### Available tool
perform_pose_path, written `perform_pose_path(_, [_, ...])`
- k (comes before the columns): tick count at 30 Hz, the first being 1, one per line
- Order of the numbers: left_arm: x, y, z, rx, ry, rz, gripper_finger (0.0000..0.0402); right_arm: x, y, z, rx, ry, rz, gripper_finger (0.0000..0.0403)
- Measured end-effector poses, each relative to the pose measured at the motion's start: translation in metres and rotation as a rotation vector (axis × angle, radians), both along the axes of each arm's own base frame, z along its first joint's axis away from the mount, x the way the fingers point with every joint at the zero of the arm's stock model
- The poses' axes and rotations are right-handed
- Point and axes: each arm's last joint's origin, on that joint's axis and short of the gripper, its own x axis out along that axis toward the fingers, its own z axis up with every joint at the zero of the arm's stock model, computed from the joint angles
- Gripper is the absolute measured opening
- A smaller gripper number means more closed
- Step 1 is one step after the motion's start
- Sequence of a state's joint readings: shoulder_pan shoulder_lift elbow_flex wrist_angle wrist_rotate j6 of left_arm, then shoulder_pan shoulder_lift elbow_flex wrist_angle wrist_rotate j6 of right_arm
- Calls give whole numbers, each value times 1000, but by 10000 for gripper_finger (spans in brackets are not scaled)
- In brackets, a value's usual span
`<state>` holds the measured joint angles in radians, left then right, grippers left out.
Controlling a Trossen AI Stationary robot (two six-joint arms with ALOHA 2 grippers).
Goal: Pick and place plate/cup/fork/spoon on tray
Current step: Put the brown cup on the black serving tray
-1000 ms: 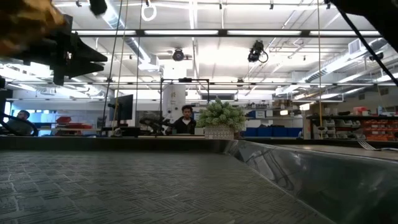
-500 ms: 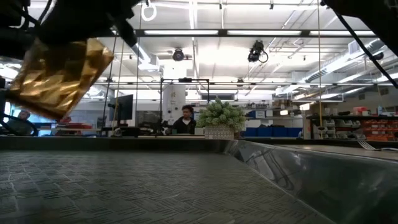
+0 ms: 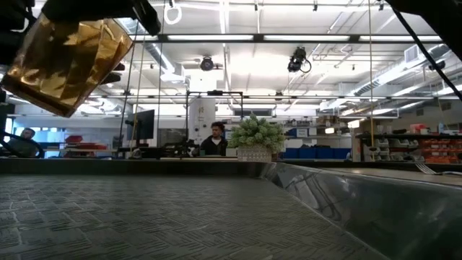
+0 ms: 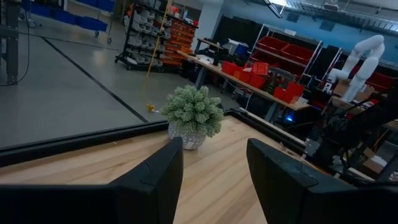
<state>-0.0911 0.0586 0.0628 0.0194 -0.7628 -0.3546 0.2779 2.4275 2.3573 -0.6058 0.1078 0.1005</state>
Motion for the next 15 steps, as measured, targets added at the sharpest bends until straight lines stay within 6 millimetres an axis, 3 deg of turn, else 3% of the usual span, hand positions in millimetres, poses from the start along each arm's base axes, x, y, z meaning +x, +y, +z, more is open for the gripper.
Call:
perform_pose_path(4, [0,0,1,-1,-7,0,183,-6,13,-3,-28,32,43,14])
perform_pose_path(15, [-3,0,20,-20,-226,0,183,-26,26,-21,-95,241,-11,15])
